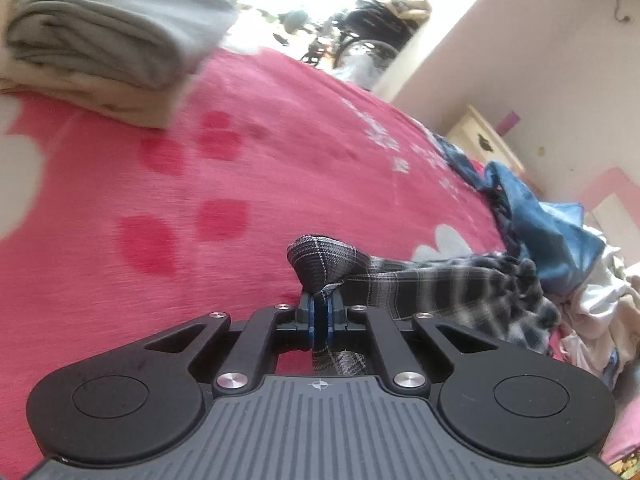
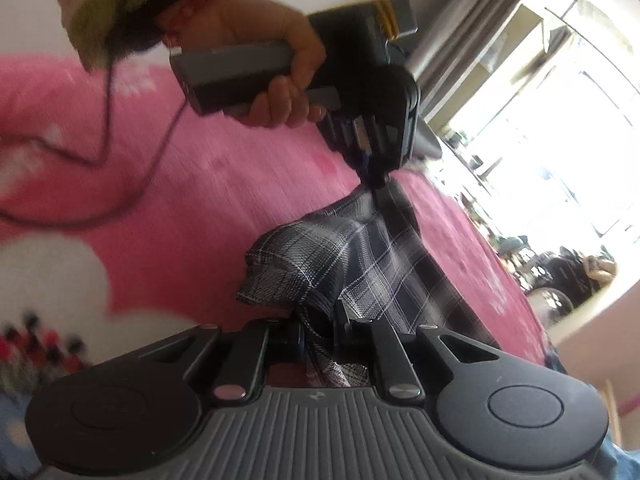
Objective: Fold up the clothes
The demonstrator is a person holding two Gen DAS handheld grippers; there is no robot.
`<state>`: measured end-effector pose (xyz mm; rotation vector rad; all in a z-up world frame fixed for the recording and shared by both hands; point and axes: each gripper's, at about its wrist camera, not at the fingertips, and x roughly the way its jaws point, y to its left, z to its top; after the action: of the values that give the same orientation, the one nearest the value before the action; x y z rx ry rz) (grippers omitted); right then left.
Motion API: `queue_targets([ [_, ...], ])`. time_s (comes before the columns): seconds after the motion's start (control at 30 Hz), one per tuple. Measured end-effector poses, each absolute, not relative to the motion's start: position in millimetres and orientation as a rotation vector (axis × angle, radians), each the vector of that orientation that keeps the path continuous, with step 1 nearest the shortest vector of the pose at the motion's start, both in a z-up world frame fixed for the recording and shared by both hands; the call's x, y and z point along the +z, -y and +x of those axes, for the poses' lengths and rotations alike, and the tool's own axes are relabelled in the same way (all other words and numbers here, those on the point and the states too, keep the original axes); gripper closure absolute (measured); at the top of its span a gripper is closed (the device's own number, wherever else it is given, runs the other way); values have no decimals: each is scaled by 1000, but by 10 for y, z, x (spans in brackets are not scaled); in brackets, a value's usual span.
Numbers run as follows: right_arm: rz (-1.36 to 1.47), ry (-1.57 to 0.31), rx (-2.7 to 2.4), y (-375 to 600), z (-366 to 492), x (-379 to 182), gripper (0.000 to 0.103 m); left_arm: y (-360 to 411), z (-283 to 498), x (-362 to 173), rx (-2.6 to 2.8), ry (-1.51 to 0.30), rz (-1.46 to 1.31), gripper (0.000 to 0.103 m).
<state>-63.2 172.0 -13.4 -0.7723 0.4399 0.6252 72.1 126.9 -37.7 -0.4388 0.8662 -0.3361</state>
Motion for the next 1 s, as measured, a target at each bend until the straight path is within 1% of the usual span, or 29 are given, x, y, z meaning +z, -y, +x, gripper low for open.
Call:
queue_targets([
  [0.2, -568, -454, 806, -1986, -669, 141, 90, -1857, 435, -198, -207, -881, -480, 100],
  [0.33, -456, -477, 824, -2014, -549, 246, 90, -1935, 397, -170, -202, -853, -462, 100],
  [0.5, -208, -572, 726, -1604, -294, 371, 90, -1497, 597, 67, -288, -789, -399, 100],
  [0.67, 246, -632, 565, -715, 17, 457, 90, -747, 1054, 369, -381, -798, -288, 100],
  [0.8, 536, -625, 404, 67, 115, 313, 90, -60, 1317, 480, -432, -823, -184, 100],
  [1.0, 788, -580, 221, 938, -20, 44, 90, 1009, 1484, 427, -520, -851, -64, 100],
])
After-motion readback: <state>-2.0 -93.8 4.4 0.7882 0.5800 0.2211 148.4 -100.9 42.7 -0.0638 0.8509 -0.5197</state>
